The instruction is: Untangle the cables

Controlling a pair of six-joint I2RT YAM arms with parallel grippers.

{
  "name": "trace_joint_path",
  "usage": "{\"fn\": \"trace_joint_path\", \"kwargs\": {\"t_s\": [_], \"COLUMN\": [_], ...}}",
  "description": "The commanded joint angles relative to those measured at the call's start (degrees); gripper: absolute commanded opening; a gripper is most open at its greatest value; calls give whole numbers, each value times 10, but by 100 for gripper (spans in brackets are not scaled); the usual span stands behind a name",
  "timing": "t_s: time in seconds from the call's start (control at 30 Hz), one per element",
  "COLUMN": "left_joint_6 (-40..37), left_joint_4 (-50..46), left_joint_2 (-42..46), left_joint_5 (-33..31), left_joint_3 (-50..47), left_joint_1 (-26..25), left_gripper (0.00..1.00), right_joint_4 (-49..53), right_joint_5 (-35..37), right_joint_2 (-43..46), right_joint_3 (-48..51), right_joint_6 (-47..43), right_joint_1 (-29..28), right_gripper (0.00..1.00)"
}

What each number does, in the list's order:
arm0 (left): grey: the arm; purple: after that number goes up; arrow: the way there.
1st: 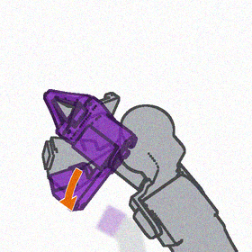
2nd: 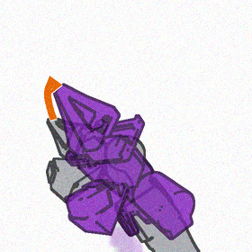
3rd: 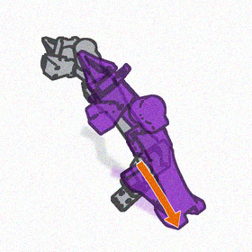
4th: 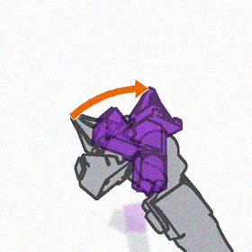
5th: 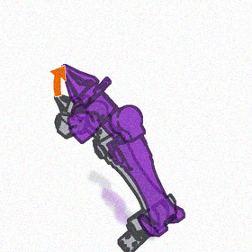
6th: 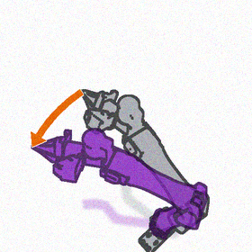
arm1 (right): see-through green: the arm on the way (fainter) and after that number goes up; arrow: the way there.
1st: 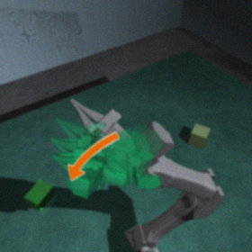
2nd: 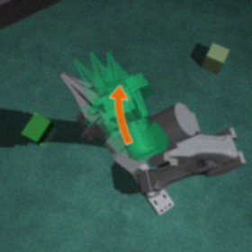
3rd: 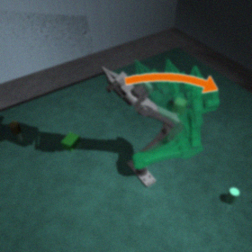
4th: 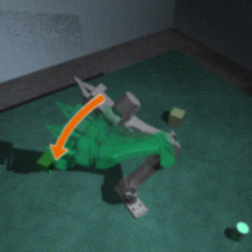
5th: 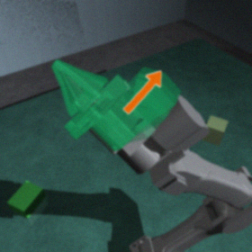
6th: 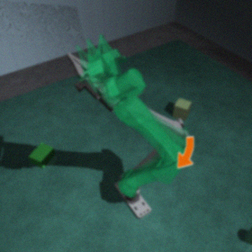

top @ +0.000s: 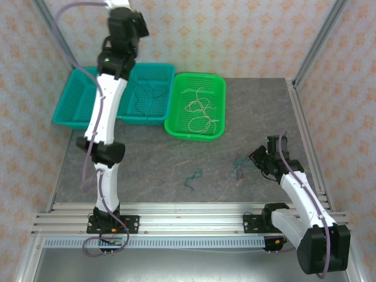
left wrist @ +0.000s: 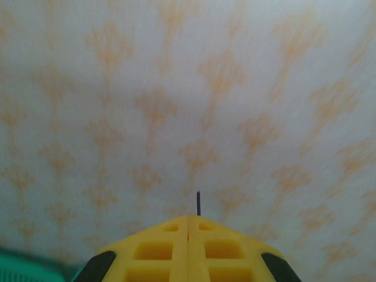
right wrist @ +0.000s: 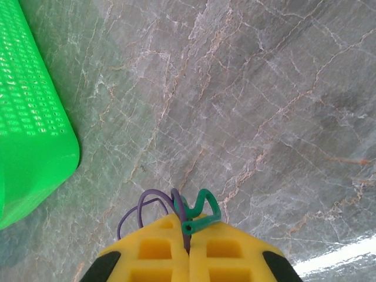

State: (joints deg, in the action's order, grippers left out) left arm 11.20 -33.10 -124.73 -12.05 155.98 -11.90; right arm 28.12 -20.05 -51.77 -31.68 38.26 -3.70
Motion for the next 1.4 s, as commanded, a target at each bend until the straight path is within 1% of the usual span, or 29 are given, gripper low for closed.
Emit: {"fn": "trace_joint_path", "kwargs": {"t_s": [0.0, 0.03, 0.1, 0.17, 0.27, 0.3, 0.37, 0.43, 0.5, 0.57, 0.63, 0.67, 0.73, 0.77, 0.8, 0.87, 0.9, 0.97, 1.0, 1.03, 1.1, 1.17, 1.2, 1.23, 1.27, 1.3, 1.33, 1.37], "left_joint_6": [63, 72, 89, 97, 95, 97, 109, 122, 153, 189, 226, 238, 258, 278, 293, 325, 336, 374, 388, 398, 400, 405, 413, 424, 432, 437, 437, 437], "left_joint_4": [-63, -69, -98, -128, -157, -165, -181, -184, -173, -163, -201, -234, -300, -324, -334, -327, -308, -245, -231, -230, -245, -241, -231, -215, -209, -212, -215, -220], "left_joint_2": [-57, -74, -113, -133, -126, -118, -99, -72, -42, -30, -46, -64, -95, -107, -113, -115, -109, -91, -87, -86, -87, -83, -80, -75, -74, -74, -74, -75], "left_joint_5": [14, 25, 58, 78, 91, 97, 119, 140, 192, 260, 307, 333, 351, 356, 374, 416, 439, 498, 513, 516, 503, 502, 510, 524, 531, 529, 526, 525], "left_joint_3": [-42, -38, -16, -2, -11, -15, -28, -61, -116, -159, -158, -144, -124, -125, -135, -174, -198, -253, -263, -261, -243, -240, -246, -254, -256, -254, -250, -246], "left_joint_1": [32, 39, 50, 54, 54, 57, 63, 69, 78, 89, 97, 102, 105, 107, 110, 114, 115, 115, 116, 116, 119, 119, 120, 121, 123, 124, 126, 127], "left_gripper": [0, 5, 32, 53, 74, 80, 83, 94, 97, 96, 81, 77, 71, 67, 66, 67, 68, 73, 75, 79, 86, 90, 88, 66, 40, 22, 6, 3], "right_joint_4": [35, 41, 52, 53, 43, 40, 38, 36, 34, 32, 31, 30, 30, 30, 31, 33, 34, 36, 37, 38, 40, 44, 45, 45, 46, 46, 45, 44], "right_joint_5": [-16, -19, -25, -25, -29, -30, -33, -33, -37, -41, -45, -46, -48, -48, -49, -48, -48, -49, -50, -50, -51, -50, -48, -46, -44, -44, -43, -45], "right_joint_2": [6, 7, 10, 16, 19, 19, 17, 17, 18, 18, 20, 21, 26, 29, 30, 35, 37, 40, 42, 43, 46, 51, 53, 56, 58, 60, 60, 60], "right_joint_3": [-12, -15, -20, -19, -19, -20, -22, -23, -23, -22, -22, -22, -23, -23, -24, -26, -26, -25, -25, -24, -24, -23, -22, -20, -19, -17, -16, -15], "right_joint_6": [-15, -17, -21, -17, -8, -5, -1, 0, 2, 6, 9, 11, 13, 14, 14, 13, 12, 12, 12, 11, 9, 8, 7, 6, 6, 6, 7, 8], "right_joint_1": [1, 1, 1, 1, 0, 0, -1, -2, -3, -3, -3, -3, -4, -4, -4, -4, -4, -4, -4, -4, -4, -4, -4, -4, -4, -4, -4, -4], "right_gripper": [0, 0, 0, 0, 0, 0, 0, 0, 0, 0, 0, 0, 0, 0, 0, 0, 0, 0, 0, 0, 0, 0, 0, 0, 0, 0, 0, 0]}}
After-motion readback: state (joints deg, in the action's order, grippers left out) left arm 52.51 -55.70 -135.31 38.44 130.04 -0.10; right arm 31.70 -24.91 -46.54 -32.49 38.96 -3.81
